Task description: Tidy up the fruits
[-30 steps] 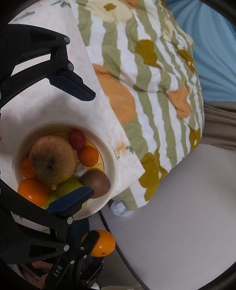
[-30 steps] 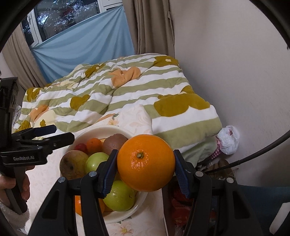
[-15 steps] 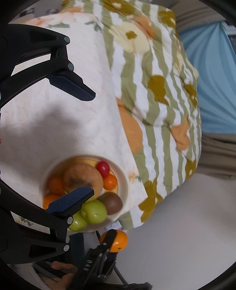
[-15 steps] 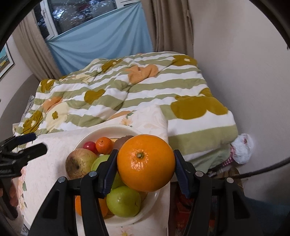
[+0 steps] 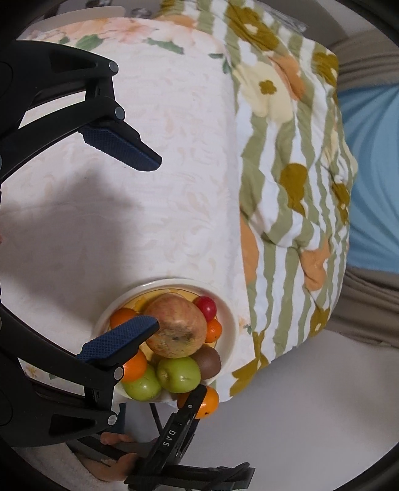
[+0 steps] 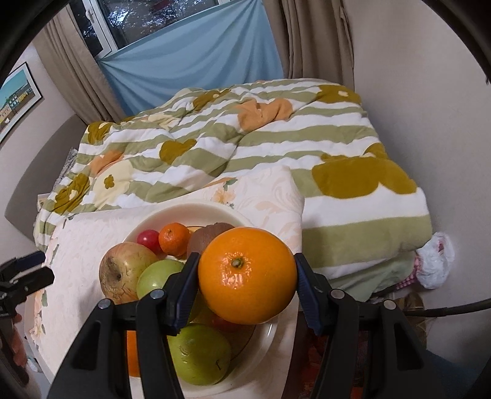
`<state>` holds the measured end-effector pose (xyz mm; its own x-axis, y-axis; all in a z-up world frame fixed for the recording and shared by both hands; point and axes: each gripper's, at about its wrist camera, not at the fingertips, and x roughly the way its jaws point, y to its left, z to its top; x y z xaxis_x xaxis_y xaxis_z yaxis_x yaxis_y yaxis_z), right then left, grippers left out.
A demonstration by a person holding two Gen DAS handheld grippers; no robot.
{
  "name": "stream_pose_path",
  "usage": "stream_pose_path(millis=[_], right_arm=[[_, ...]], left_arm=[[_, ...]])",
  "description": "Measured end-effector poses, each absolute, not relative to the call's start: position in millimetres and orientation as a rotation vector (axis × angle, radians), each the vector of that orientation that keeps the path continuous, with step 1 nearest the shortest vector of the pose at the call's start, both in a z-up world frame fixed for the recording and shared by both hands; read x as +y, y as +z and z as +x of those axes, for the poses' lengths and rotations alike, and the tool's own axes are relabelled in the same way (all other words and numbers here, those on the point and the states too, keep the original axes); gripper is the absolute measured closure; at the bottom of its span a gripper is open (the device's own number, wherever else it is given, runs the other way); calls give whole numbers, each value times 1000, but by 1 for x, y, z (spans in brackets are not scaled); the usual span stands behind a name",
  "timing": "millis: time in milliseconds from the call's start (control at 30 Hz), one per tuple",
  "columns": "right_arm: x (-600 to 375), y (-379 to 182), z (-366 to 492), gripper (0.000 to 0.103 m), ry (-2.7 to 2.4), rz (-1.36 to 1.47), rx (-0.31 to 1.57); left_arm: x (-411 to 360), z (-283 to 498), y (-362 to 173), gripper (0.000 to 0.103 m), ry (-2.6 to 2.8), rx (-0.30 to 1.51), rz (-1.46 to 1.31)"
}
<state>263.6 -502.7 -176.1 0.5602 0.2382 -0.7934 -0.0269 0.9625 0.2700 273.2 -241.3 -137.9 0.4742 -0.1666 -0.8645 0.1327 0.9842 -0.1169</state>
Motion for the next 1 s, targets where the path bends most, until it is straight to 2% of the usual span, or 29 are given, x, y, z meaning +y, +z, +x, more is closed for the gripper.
stream_pose_path(millis=[67, 133, 200, 233, 333, 633, 733, 1000], right_arm=[[-504, -176, 263, 45, 179, 262, 951], [-506, -171, 262, 25, 194, 277, 924], [-507, -168, 262, 15, 193, 279, 909], [-507, -166, 262, 13, 192, 282, 905], [-506, -162, 259, 9, 175, 276, 901], [-480, -119, 225, 9, 89, 175, 852], [-462, -96, 207, 1, 77, 135, 828], [-403, -40, 153, 1, 39, 66, 771]], left_arm=[[-241, 269, -137, 1, -171, 1061, -37], [-241, 267, -136, 1, -166, 1061, -41], [-240, 265, -134, 1, -165, 1059, -47], [-240, 265, -133, 1, -165, 1058, -48], [-238, 263, -129, 1, -164, 1050, -48], [-216, 244, -100, 1, -185, 996, -13], [-205, 232, -84, 1, -180, 962, 9], [-162, 186, -36, 1, -141, 853, 39]])
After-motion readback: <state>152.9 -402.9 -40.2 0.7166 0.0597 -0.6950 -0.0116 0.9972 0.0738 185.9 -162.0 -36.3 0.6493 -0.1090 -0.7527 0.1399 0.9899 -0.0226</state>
